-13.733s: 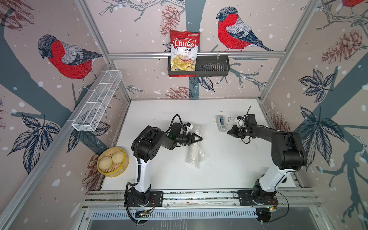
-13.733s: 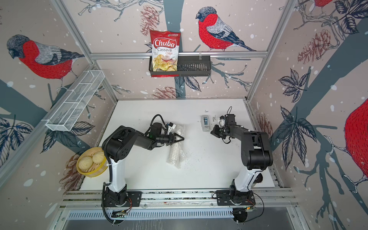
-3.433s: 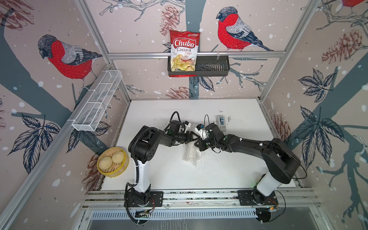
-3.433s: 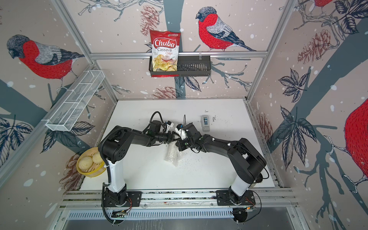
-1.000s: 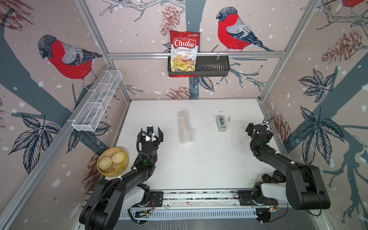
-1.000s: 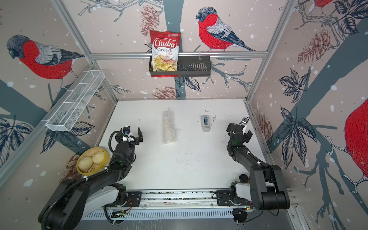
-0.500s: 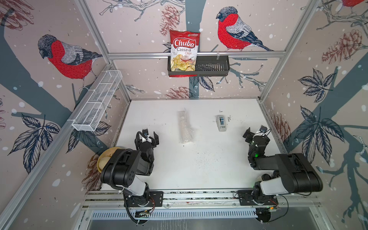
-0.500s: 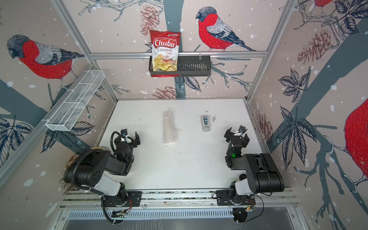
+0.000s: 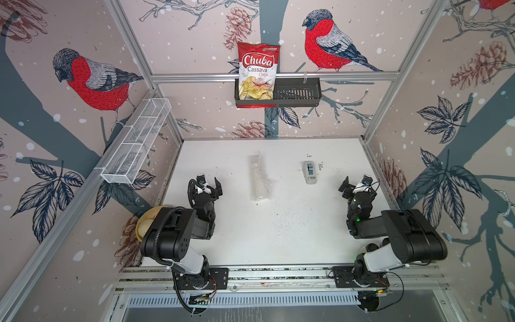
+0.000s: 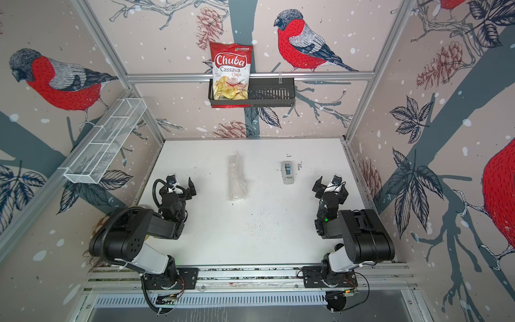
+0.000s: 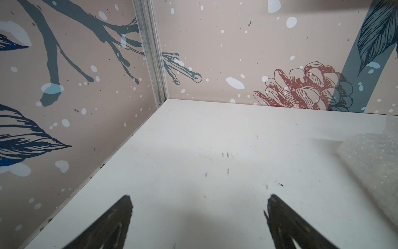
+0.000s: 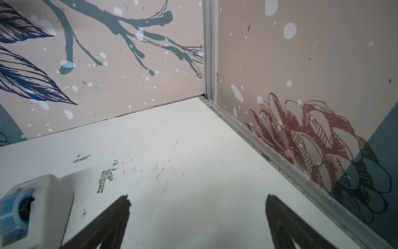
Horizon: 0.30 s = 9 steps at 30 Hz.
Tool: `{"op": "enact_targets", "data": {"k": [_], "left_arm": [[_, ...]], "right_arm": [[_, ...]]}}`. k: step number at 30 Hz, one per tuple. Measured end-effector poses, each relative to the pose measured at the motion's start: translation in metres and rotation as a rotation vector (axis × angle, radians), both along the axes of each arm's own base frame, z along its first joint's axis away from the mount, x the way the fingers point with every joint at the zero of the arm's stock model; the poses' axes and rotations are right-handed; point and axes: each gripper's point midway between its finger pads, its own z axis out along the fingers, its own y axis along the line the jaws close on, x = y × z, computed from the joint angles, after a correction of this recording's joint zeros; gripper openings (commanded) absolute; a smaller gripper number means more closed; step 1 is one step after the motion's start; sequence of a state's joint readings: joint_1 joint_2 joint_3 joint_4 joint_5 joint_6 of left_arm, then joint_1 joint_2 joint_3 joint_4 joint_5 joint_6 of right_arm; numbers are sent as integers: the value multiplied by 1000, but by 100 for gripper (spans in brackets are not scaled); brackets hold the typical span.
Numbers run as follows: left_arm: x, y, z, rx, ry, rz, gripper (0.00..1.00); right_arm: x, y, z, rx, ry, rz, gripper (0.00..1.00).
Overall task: Wrap vases in bubble wrap
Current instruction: Reset both arms
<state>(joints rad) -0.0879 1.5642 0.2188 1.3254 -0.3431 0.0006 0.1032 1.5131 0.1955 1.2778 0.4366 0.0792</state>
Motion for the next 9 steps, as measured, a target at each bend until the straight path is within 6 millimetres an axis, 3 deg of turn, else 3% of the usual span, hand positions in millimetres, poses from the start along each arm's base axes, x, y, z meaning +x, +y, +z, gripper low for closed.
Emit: {"op": "enact_targets", "data": {"k": [9], "left_arm": [[1, -1, -1, 0, 5, -4, 97]], "right_arm": [[0, 0, 0, 0, 0, 0, 100]]}}
